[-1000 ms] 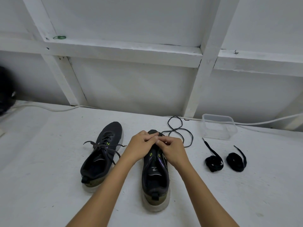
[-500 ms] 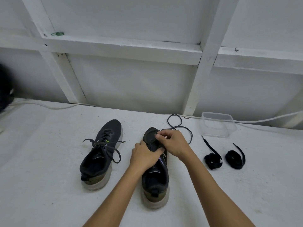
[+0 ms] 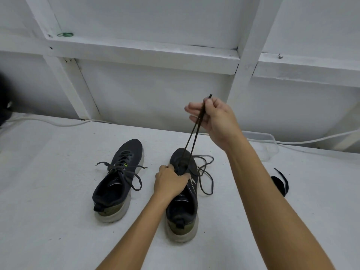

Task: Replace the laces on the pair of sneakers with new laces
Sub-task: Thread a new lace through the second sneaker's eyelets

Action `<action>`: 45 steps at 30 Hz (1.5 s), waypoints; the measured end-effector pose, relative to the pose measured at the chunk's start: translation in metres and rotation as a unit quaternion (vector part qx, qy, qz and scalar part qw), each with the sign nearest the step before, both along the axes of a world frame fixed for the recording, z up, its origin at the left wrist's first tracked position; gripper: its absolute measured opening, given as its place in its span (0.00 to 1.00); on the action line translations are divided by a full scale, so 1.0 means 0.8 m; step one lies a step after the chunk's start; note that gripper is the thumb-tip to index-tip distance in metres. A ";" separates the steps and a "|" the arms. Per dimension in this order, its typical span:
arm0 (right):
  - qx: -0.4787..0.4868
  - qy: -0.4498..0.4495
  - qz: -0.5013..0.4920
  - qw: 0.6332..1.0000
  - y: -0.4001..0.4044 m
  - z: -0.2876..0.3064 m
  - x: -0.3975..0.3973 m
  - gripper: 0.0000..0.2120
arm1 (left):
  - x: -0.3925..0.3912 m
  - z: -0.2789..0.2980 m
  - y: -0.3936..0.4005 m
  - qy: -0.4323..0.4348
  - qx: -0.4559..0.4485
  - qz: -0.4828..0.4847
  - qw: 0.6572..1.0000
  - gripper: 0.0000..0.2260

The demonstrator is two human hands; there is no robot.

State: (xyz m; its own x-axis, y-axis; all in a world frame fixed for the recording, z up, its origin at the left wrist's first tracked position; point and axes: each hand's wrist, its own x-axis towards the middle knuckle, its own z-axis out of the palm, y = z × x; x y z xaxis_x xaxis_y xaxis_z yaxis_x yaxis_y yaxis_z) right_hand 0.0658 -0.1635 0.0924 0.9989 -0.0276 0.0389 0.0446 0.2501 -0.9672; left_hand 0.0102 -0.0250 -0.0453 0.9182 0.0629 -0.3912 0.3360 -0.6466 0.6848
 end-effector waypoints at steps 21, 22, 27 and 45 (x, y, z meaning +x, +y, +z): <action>-0.702 0.036 0.164 0.692 -0.003 -0.108 -0.017 0.10 | 0.000 -0.006 -0.003 -0.015 0.013 -0.008 1.000 0.35; -0.674 0.039 0.173 0.717 -0.005 -0.106 -0.016 0.11 | 0.001 -0.005 -0.002 -0.013 0.007 -0.006 1.000 0.35; -0.423 0.028 0.065 0.903 -0.019 -0.058 -0.009 0.14 | -0.002 -0.002 -0.001 -0.005 0.001 -0.006 1.000 0.37; -0.564 0.047 0.016 0.824 -0.027 -0.090 -0.021 0.11 | -0.005 0.001 -0.001 -0.005 0.010 -0.003 1.000 0.36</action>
